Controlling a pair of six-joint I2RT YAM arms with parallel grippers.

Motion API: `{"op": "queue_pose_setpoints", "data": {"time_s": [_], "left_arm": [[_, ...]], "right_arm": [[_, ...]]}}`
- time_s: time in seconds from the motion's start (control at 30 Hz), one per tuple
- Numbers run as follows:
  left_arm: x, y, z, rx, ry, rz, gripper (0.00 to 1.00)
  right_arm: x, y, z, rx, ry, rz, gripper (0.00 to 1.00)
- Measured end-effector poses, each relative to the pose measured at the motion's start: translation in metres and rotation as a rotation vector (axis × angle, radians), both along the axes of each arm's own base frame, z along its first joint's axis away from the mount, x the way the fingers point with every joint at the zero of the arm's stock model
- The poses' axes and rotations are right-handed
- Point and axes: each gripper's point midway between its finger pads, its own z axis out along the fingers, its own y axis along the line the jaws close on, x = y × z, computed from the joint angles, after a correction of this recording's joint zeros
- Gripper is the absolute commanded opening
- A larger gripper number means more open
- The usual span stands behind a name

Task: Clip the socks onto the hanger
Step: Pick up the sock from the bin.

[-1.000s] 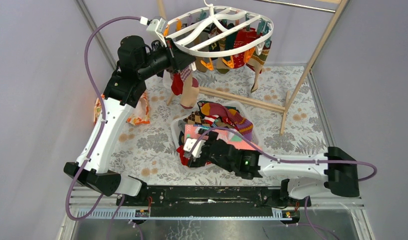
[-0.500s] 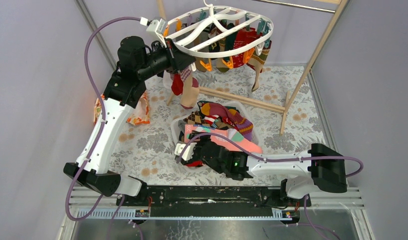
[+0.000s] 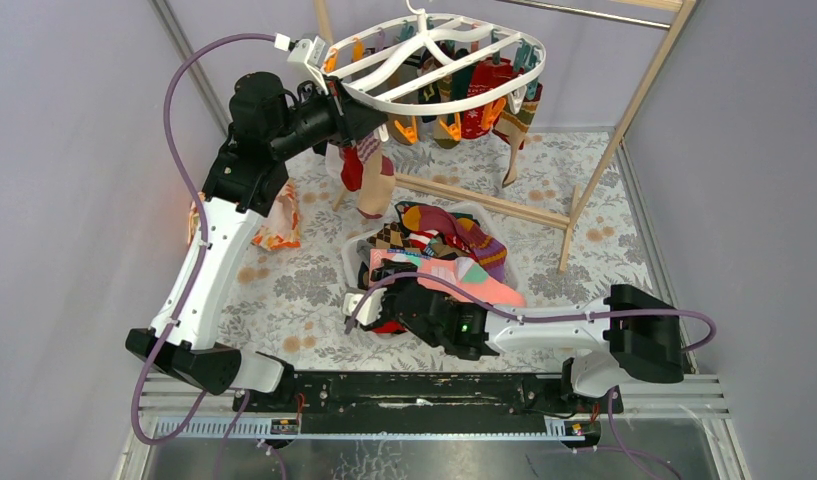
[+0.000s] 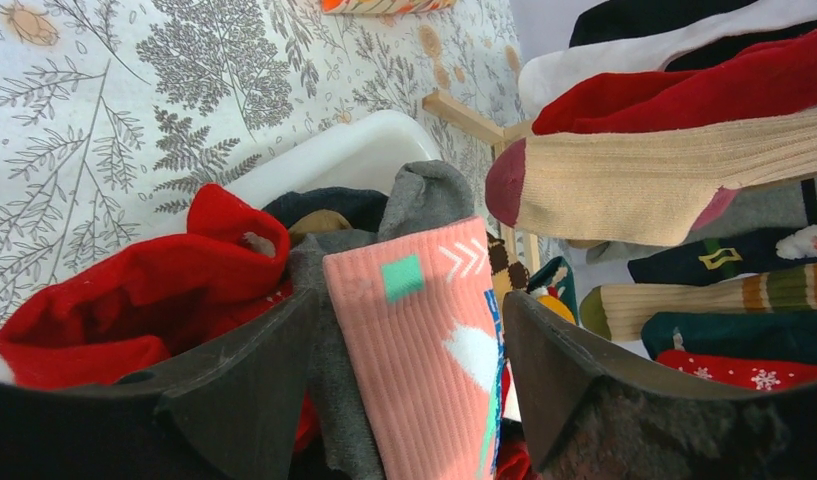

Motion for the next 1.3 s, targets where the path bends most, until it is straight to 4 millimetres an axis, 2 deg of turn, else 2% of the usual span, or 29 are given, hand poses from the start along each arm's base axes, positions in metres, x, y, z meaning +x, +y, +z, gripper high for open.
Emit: {"op": "queue_pose_setpoints", "data": {"time_s": [0.13, 0.2, 0.33, 0.47, 0.6, 0.7, 0.83, 1.0, 1.07, 1.2, 1.3], "left_arm": [[0.000, 0.000, 0.000, 0.000, 0.001, 0.000, 0.00], [0.000, 0.000, 0.000, 0.000, 0.001, -0.001, 0.00], [0.000, 0.000, 0.000, 0.000, 0.001, 0.000, 0.00], [0.000, 0.000, 0.000, 0.000, 0.001, -0.001, 0.00], [0.000, 0.000, 0.000, 0.000, 0.001, -0.002, 0.00], [0.000, 0.000, 0.000, 0.000, 0.001, -0.002, 0.00], [0.000, 0.000, 0.000, -0.001, 0.002, -0.003, 0.00], [0.000, 0.001, 0.000, -0.001, 0.003, -0.008, 0.00], [-0.001, 0.000, 0.000, -0.002, 0.003, -0.012, 0.00], [-0.002, -0.001, 0.000, -0.006, 0.006, -0.019, 0.00], [-0.003, -0.002, 0.000, -0.016, 0.015, -0.025, 0.00]], "right_arm": [[0.004, 0.001, -0.004, -0.041, -0.030, -0.006, 0.71], [0.007, 0.001, -0.009, -0.073, -0.053, -0.020, 0.65], [0.013, 0.000, -0.015, -0.124, -0.104, -0.044, 0.50], [0.017, 0.003, -0.003, -0.118, -0.182, -0.069, 0.27], [0.018, 0.005, 0.018, -0.052, -0.236, -0.103, 0.18], [0.018, -0.001, 0.031, -0.003, -0.234, -0.126, 0.00], [0.014, -0.012, 0.060, 0.134, -0.187, -0.152, 0.00], [0.009, -0.028, 0.101, 0.404, -0.045, -0.154, 0.00], [0.018, -0.041, 0.121, 0.553, 0.061, -0.138, 0.00], [0.046, -0.084, 0.164, 0.872, 0.229, -0.133, 0.00], [0.042, -0.090, 0.185, 1.021, 0.356, -0.033, 0.00]]}}
